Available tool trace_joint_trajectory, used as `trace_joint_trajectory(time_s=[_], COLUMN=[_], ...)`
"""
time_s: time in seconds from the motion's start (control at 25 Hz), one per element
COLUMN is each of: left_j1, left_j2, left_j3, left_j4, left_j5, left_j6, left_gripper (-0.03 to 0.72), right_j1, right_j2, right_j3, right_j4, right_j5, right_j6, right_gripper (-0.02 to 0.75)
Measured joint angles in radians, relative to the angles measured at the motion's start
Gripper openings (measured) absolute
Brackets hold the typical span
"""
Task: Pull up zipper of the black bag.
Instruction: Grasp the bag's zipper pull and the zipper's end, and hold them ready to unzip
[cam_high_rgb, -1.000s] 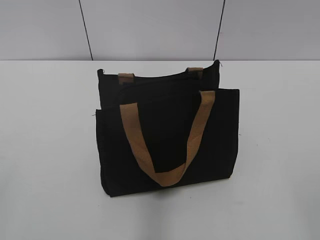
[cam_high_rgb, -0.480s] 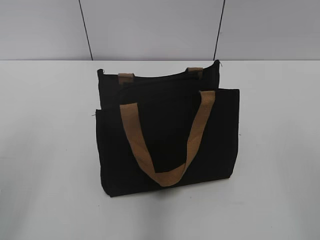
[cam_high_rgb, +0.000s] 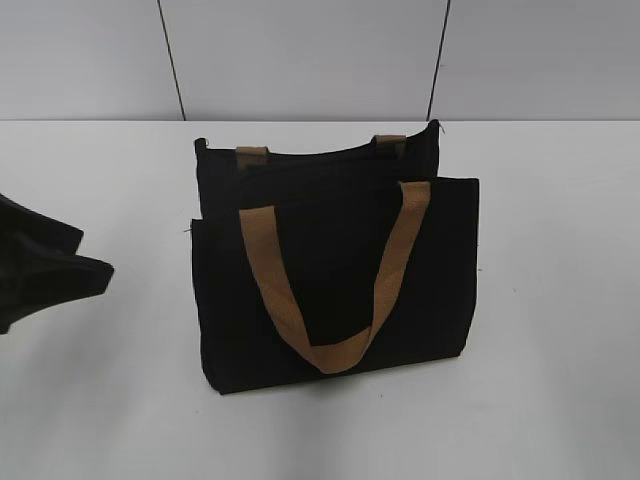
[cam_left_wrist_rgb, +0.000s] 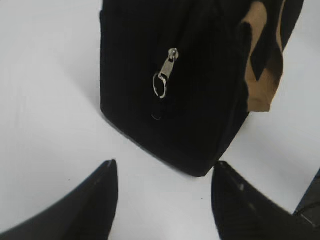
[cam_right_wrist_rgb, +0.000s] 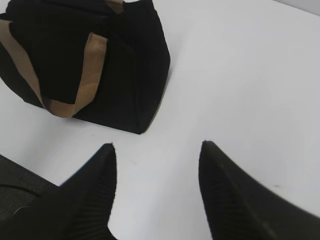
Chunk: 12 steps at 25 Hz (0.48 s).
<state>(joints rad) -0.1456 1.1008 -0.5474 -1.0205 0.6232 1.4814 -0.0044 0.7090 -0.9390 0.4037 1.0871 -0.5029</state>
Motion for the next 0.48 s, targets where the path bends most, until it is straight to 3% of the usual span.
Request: trace_joint_trajectory(time_s=[0.32, 0.48], left_j1=[0.0, 0.0], left_j2=[0.361, 0.489], left_j3=[-0.014, -0.048], left_j4=[-0.343, -0.499], left_j5=[-0.047, -0.005], left_j6=[0.61, 0.842], left_gripper=[0.436, 0.436], right_j1=[0.0, 0.0], right_j2=[0.182, 0.215], right_j3=[-0.125, -0.141], right_j4=[0.07, 0.106], right_j5=[0.015, 0.016], right_j6=[-0.115, -0.134], right_gripper=[0.412, 0.412])
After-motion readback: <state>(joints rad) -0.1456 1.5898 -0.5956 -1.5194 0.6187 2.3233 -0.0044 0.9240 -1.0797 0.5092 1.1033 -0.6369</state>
